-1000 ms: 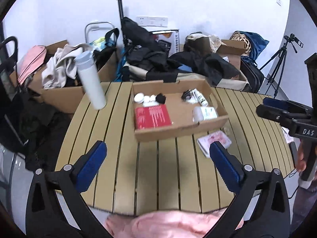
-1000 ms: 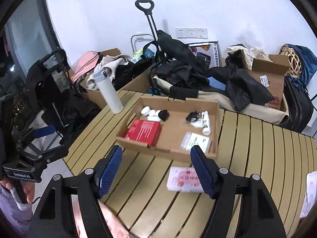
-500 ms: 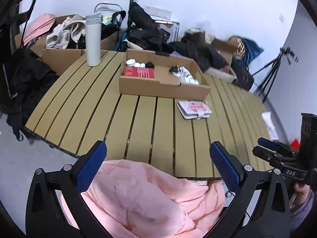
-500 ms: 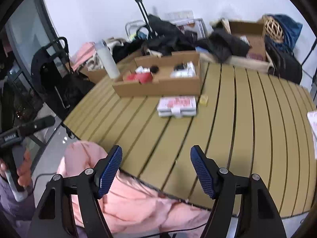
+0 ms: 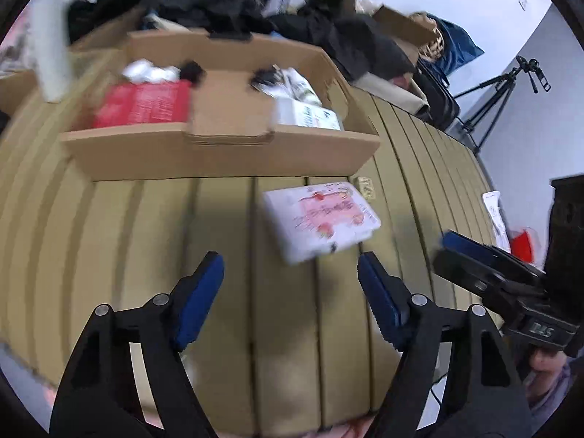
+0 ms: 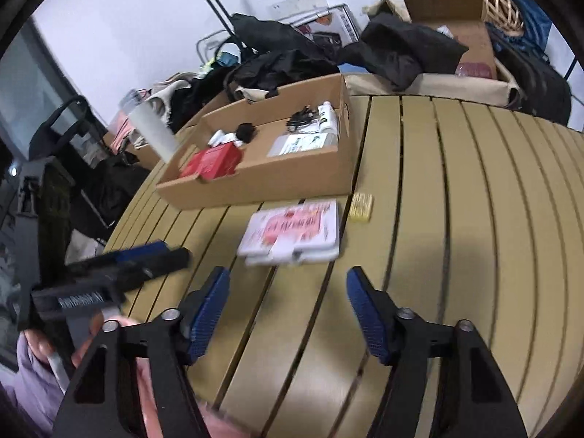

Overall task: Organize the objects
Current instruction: 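Grasp the pink card with the left gripper, then carry the pink card into the box and open the left gripper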

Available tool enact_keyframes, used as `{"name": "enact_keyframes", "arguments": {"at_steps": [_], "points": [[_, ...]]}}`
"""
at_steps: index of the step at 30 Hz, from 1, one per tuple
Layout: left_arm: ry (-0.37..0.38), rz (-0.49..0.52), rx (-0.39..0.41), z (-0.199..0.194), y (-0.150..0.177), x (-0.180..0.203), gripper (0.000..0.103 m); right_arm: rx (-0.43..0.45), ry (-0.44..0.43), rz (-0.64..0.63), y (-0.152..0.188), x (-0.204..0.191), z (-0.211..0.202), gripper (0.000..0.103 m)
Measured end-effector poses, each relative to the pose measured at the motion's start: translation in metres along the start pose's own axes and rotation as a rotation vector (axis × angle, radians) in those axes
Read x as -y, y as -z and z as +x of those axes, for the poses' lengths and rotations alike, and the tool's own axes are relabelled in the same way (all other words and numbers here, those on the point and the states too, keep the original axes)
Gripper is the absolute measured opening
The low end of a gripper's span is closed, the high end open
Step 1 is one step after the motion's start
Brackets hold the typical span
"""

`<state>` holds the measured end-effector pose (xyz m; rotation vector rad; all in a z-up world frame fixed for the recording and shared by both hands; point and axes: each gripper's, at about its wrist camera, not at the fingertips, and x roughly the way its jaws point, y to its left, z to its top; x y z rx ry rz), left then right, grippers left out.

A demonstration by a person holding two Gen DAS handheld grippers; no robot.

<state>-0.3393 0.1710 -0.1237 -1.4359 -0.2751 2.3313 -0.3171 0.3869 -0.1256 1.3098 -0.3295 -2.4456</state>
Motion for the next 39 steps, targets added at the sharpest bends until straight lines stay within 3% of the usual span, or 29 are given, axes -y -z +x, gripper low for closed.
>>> {"name": "enact_keyframes", "arguments": {"at_steps": [3, 8, 12, 16, 17, 19, 25, 31, 35, 39], "points": [[0.031, -0.037, -0.041, 0.03, -0.013, -0.005, 0.072, -0.013, 0.005, 0.04, -0.021, 0.015, 0.034, 0.053], [0.097, -0.079, -0.094, 0.059, -0.015, -0.014, 0.065, -0.081, 0.017, 0.068, -0.032, 0.031, 0.088, 0.048], [0.128, -0.099, -0.101, 0.067, -0.016, -0.019, 0.047, -0.079, -0.044, 0.123, -0.028, 0.042, 0.105, 0.047], [0.122, -0.109, -0.08, 0.066, -0.016, -0.021, 0.041, -0.075, -0.072, 0.147, -0.028, 0.047, 0.106, 0.044], [0.117, -0.11, -0.079, 0.064, -0.016, -0.02, 0.037, -0.072, -0.07, 0.142, -0.029, 0.046, 0.104, 0.035], [0.11, -0.093, -0.063, 0.053, -0.016, -0.015, 0.032, -0.064, -0.039, 0.112, -0.032, 0.039, 0.096, 0.031], [0.106, -0.045, 0.029, -0.013, -0.005, 0.001, 0.03, 0.007, -0.048, 0.079, -0.028, 0.008, 0.044, 0.028], [0.1, -0.039, 0.093, -0.084, 0.044, 0.012, 0.026, 0.102, -0.049, 0.005, 0.01, -0.045, -0.029, 0.022], [0.121, -0.041, 0.131, -0.119, 0.068, 0.006, 0.026, 0.127, -0.077, -0.021, 0.035, -0.071, -0.053, 0.022], [0.11, -0.043, 0.173, -0.134, 0.067, 0.006, 0.026, 0.135, -0.086, -0.041, 0.04, -0.09, -0.06, 0.022]]}}
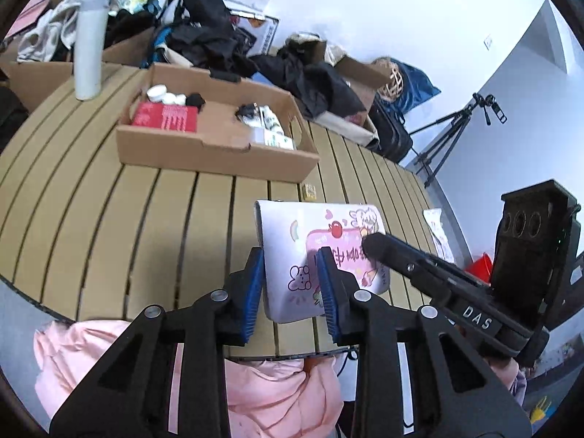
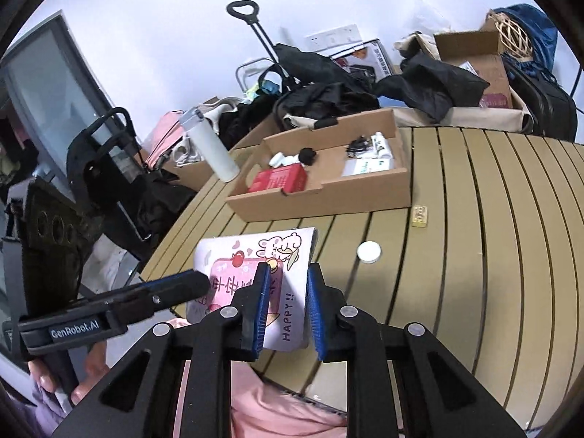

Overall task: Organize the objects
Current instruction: 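Carry the pink card into the box and open the left gripper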

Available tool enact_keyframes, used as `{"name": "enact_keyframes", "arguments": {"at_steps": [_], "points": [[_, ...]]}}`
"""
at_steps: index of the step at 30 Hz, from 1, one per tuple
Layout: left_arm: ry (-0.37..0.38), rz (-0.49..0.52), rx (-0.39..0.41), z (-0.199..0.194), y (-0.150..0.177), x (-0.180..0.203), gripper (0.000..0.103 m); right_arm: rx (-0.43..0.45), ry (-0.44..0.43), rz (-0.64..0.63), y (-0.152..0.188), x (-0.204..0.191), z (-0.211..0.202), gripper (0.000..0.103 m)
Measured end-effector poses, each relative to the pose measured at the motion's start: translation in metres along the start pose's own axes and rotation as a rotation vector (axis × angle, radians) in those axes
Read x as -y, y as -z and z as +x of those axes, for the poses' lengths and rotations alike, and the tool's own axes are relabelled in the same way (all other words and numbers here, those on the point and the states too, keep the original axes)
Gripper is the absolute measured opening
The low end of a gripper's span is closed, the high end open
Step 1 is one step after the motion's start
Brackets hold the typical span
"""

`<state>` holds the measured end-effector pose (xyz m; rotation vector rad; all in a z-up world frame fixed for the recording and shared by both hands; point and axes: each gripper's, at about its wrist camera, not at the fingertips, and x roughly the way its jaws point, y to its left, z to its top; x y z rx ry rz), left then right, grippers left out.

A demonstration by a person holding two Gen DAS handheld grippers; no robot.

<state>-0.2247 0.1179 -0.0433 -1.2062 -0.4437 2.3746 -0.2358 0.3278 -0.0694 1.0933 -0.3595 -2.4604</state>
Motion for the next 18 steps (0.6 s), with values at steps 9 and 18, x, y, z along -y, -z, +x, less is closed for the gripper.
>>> {"name": "enact_keyframes", "arguments": {"at_steps": [9, 18], "points": [[-0.003, 0.039, 0.026, 0.033, -0.092, -0.013, 0.024, 0.025, -0.001, -0.01, -0.072, 0.007, 0.032, 0.022], [-0.08, 0.034, -0.054, 0.132, -0.191, -0.072, 0.024, -0.072, -0.029, 0.064, -0.169, 0.053, 0.155, 0.022]]}}
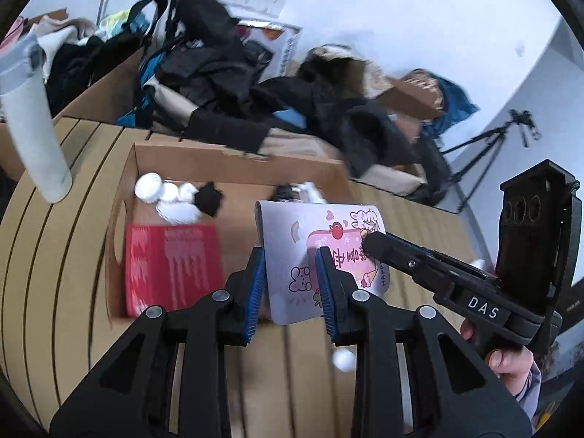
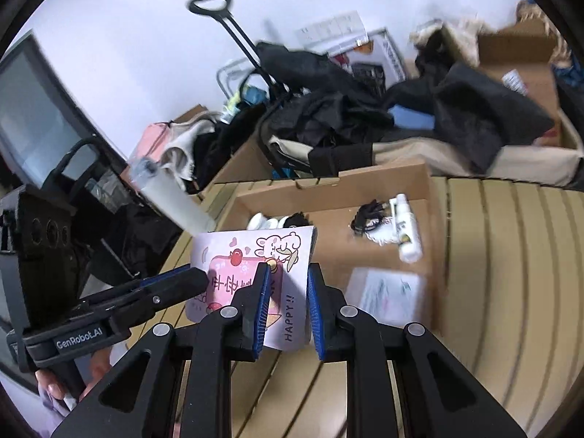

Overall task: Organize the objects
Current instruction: 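Carry the pink card into the box and open the left gripper, then withdraw the left tool and approach the small white cap on the table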

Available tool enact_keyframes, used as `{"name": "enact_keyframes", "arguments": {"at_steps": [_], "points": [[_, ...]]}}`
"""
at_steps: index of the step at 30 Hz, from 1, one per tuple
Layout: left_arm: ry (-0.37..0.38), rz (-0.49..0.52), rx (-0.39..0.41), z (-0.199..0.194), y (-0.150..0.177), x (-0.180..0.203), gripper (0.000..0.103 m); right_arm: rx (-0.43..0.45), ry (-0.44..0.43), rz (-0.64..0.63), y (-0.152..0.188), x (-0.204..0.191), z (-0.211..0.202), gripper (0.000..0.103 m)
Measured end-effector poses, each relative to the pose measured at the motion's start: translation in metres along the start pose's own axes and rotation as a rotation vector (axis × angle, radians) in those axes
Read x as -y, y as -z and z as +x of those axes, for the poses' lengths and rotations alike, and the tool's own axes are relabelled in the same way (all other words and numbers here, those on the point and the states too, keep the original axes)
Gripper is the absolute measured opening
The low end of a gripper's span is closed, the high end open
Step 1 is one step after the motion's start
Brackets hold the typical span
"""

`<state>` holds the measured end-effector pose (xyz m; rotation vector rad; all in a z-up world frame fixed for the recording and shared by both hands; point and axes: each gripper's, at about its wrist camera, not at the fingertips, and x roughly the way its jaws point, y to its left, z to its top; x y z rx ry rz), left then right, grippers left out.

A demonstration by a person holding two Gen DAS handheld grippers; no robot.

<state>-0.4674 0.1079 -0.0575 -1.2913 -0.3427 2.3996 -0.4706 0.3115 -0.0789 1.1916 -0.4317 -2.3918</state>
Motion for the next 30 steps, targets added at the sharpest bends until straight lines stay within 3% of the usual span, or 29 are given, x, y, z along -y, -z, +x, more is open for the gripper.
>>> {"name": "enact_keyframes", "arguments": {"at_steps": [3, 7, 13, 15, 18, 22, 26, 28, 29, 30], "points": [[-0.038, -0.013, -0.048, 0.032, -0.008, -0.017, 0.024, -0.068, 0.015, 0.024, -0.01, 0.012, 0.051, 0.022], [-0.045, -0.005, -0.099, 0.058, -0.001, -0.025, 0.024, -0.136, 0.062, 0.01, 0.001, 0.026, 0.084, 0.022], [-0.081, 0.041, -0.146, 0.096, 0.0, -0.01, 0.024, -0.153, 0.138, 0.031, -0.002, 0.056, 0.1, 0.021], [-0.135, 0.052, -0.185, 0.111, -0.001, -0.008, 0.025, -0.162, 0.157, 0.032, -0.003, 0.061, 0.104, 0.022], [-0.14, 0.013, -0.201, 0.118, -0.001, -0.021, 0.029, -0.188, 0.165, 0.019, -0.008, 0.059, 0.111, 0.022], [-0.074, -0.055, -0.163, 0.088, 0.001, -0.031, 0.034, -0.18, 0.169, -0.02, -0.011, 0.045, 0.106, 0.022], [-0.129, 0.002, -0.074, 0.029, 0.005, -0.015, 0.059, -0.138, 0.189, -0.073, -0.013, 0.023, 0.074, 0.023], [-0.15, 0.027, -0.043, -0.004, 0.009, -0.007, 0.065, -0.111, 0.216, -0.113, -0.013, 0.011, 0.05, 0.032], [-0.162, 0.036, -0.035, -0.016, 0.009, -0.004, 0.075, -0.1, 0.224, -0.13, -0.013, 0.006, 0.038, 0.044], [-0.193, 0.046, -0.019, -0.034, 0.013, 0.0, 0.085, -0.088, 0.229, -0.149, -0.013, 0.0, 0.024, 0.065]]}}
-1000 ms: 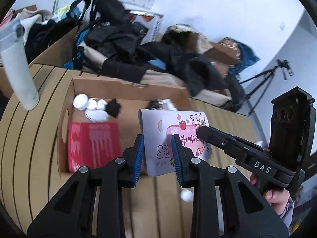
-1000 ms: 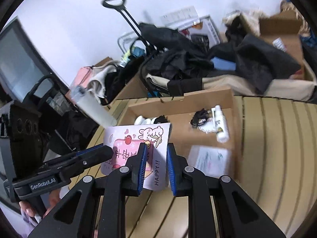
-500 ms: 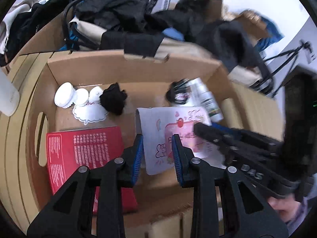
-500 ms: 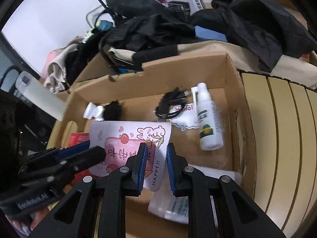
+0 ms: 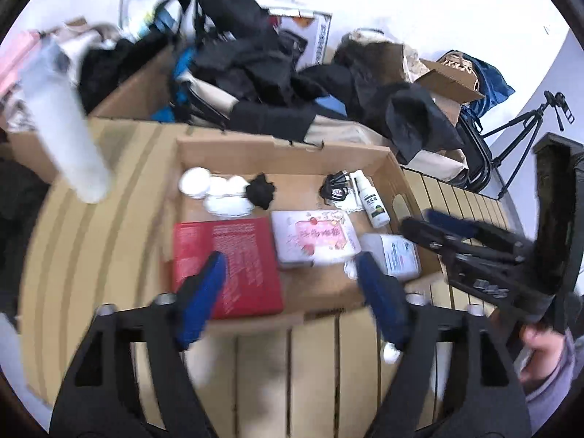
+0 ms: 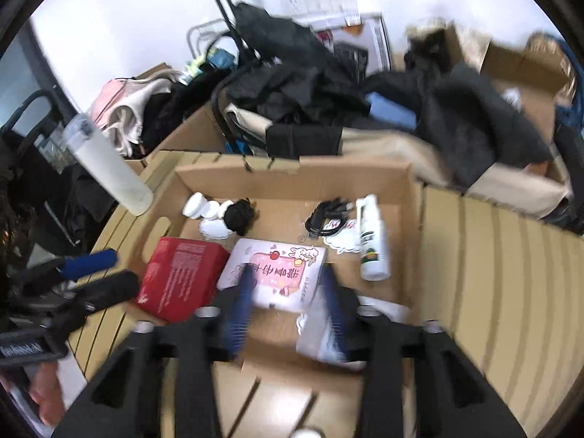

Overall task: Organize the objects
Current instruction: 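Withdraw the left tool and approach the small white cap on the table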

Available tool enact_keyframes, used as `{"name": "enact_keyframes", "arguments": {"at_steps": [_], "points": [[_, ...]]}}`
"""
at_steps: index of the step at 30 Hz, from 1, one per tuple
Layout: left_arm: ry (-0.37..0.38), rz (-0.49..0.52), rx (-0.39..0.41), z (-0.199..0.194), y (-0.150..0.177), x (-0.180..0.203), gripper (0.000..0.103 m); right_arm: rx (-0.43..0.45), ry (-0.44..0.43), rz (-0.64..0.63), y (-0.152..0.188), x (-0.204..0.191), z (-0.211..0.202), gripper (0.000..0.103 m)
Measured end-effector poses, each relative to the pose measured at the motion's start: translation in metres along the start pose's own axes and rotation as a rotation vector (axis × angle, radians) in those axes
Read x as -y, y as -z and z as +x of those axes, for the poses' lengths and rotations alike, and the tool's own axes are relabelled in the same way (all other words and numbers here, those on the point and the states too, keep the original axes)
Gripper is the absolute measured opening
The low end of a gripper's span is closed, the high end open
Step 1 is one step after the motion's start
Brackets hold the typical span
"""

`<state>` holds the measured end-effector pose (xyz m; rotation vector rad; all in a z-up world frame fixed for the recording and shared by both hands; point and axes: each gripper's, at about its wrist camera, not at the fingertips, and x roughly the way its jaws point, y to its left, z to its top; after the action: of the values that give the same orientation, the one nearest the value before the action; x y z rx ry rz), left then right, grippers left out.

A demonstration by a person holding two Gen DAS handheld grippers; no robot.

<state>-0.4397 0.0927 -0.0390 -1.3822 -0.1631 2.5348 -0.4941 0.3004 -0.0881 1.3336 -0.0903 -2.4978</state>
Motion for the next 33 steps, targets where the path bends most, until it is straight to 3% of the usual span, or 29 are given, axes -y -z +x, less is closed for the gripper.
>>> {"name": "enact_keyframes", "arguments": {"at_steps": [2, 5, 14, 18, 20, 22, 25, 33], "points": [[-0.069, 0.008, 0.046, -0.033, 0.01, -0.001, 0.089, 0.03, 0.02, -0.035, 0.005, -0.006, -0.035, 0.085], [-0.104, 0.001, 0.107, -0.085, 0.032, -0.004, 0.103, 0.058, 0.024, -0.083, 0.018, -0.016, -0.082, 0.085], [-0.119, 0.007, 0.189, -0.165, 0.105, 0.021, 0.103, 0.125, 0.023, -0.097, 0.083, -0.03, -0.173, 0.085], [-0.13, -0.064, 0.205, -0.19, 0.165, 0.031, 0.103, 0.135, 0.039, -0.12, 0.129, -0.03, -0.203, 0.085], [-0.092, -0.079, 0.222, -0.198, 0.202, 0.038, 0.103, 0.125, 0.024, -0.159, 0.168, -0.035, -0.216, 0.085], [-0.073, -0.079, 0.204, -0.198, 0.234, 0.047, 0.103, 0.126, -0.037, -0.174, 0.205, -0.038, -0.228, 0.085], [-0.086, -0.026, 0.15, -0.184, 0.249, 0.063, 0.103, 0.108, -0.071, -0.156, 0.241, -0.037, -0.23, 0.085], [-0.042, 0.077, 0.176, -0.103, 0.224, 0.101, 0.103, 0.092, 0.02, -0.074, 0.248, -0.008, -0.207, 0.085]]}}
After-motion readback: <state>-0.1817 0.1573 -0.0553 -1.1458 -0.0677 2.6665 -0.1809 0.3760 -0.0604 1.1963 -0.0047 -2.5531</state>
